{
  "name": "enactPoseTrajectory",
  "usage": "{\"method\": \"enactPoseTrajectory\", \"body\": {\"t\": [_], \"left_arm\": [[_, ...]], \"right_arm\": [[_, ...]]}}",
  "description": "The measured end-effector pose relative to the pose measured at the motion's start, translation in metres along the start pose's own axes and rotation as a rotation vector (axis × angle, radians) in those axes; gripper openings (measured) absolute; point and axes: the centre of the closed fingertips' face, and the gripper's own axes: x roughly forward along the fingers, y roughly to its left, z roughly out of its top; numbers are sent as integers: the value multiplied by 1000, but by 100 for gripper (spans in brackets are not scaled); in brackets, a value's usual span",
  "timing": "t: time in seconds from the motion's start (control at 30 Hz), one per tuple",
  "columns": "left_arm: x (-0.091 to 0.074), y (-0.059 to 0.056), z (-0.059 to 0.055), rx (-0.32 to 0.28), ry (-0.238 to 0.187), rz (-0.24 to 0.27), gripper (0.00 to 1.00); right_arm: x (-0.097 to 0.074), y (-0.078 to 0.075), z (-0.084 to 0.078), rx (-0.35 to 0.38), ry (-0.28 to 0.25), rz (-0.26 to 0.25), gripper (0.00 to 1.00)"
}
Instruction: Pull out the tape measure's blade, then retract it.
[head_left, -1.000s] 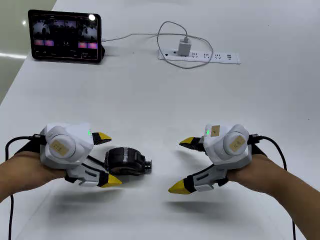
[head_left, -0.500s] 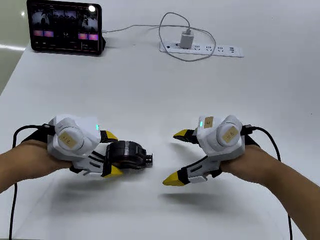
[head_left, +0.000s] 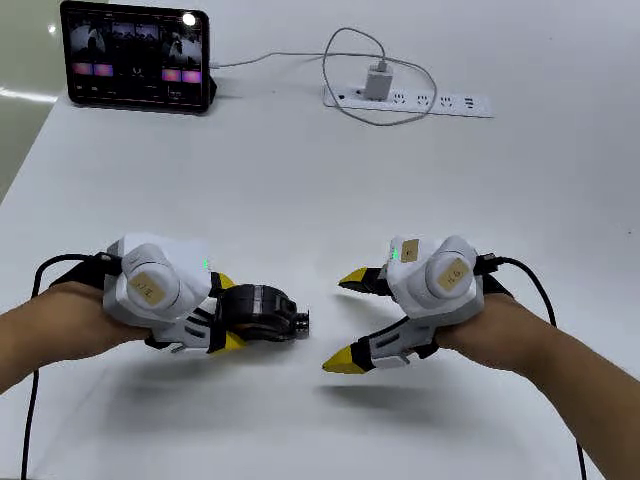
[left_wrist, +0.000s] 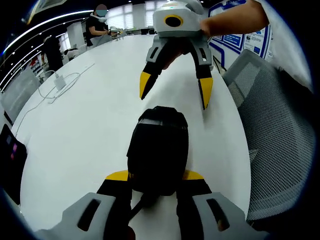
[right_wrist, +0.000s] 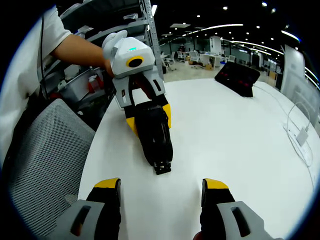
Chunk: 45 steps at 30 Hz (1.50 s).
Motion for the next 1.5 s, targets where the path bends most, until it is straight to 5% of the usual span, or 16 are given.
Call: {"method": "enactPoseTrajectory", "body": {"t": [0.9,1.5], "left_arm": [[2,5,0,106,40,-9,28],[2,5,-1,61,48,2,28]], "right_arm": [[25,6,6,-56,-10,39,39],[37,-5,7,-93,2,17,21]]}}
